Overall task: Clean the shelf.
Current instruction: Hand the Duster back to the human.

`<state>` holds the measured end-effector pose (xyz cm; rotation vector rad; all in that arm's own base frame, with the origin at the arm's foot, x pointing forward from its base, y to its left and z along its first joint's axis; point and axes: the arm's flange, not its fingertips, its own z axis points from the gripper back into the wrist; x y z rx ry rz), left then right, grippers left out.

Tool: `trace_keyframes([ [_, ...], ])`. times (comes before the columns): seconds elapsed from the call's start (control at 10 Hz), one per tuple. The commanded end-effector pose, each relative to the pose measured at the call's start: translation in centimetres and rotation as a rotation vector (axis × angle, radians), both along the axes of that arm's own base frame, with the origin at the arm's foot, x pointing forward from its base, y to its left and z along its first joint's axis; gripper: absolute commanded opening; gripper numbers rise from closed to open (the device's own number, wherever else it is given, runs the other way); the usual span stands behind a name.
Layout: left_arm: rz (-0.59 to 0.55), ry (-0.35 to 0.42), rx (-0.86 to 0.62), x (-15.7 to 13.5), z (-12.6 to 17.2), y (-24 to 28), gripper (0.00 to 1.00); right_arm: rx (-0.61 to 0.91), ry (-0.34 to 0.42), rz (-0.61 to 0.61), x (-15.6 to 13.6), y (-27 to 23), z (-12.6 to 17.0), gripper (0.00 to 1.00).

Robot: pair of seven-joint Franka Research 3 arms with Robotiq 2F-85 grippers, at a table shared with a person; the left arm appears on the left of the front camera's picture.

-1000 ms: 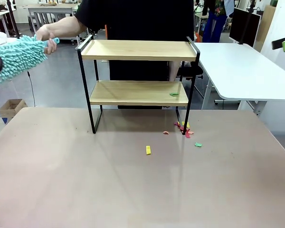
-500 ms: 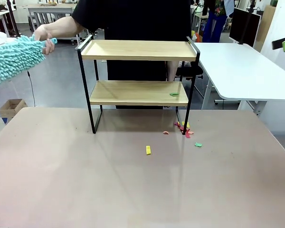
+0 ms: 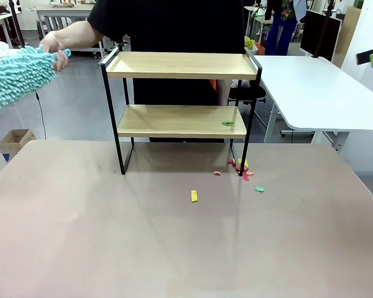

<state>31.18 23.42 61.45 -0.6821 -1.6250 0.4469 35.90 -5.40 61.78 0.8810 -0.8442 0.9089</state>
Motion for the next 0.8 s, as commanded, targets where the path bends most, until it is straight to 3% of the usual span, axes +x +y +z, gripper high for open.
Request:
trace_keyframes([
  [0.0, 0.002, -0.007, -0.013, -0.24, -0.11, -0.18, 1.00, 0.012, -0.029, 0.007, 0.14, 0.08, 0.03, 1.00],
  [0.7, 0.002, -0.007, -0.013, -0.24, -0.11, -0.18, 1.00, 0.012, -0.029, 0.007, 0.14, 0.08, 0.03, 1.00],
])
